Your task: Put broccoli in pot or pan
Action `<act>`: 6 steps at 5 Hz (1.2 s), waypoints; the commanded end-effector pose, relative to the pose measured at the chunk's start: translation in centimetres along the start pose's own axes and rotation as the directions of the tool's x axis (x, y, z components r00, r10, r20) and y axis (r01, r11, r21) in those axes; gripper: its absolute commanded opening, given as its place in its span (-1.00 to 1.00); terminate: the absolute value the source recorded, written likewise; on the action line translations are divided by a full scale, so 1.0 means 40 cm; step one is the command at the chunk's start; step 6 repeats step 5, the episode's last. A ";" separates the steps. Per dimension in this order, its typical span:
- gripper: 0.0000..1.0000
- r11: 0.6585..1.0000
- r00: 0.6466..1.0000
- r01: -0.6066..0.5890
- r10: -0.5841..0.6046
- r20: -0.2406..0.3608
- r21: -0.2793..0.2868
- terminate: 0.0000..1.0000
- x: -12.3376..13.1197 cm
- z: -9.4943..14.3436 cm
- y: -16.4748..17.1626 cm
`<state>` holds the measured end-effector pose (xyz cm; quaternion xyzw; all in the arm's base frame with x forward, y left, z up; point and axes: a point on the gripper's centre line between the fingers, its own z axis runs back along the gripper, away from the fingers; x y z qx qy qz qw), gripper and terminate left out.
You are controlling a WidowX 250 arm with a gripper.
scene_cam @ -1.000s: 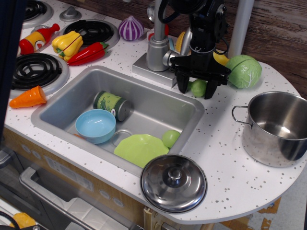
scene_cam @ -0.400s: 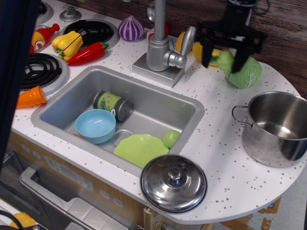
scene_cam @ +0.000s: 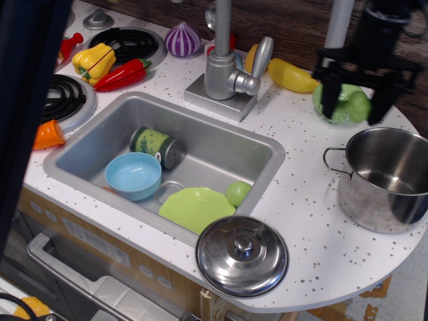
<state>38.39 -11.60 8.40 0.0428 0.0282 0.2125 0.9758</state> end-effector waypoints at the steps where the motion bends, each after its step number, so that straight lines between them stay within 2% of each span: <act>1: -1.00 0.997 0.997 -0.042 0.046 0.060 -0.057 -1.00 -0.048 0.103 -0.061; 2: -1.00 0.994 0.995 -0.063 0.069 0.068 -0.084 -1.00 -0.079 0.108 -0.085; 3: 1.00 0.992 0.994 -0.082 0.088 0.061 -0.095 -1.00 -0.096 0.095 -0.098; 4: 1.00 0.995 0.996 -0.067 0.071 0.056 -0.077 -1.00 -0.084 0.096 -0.077; 5: 1.00 0.995 0.996 -0.067 0.071 0.056 -0.077 1.00 -0.084 0.096 -0.077; 6: 1.00 0.995 0.996 -0.067 0.071 0.056 -0.077 1.00 -0.084 0.096 -0.077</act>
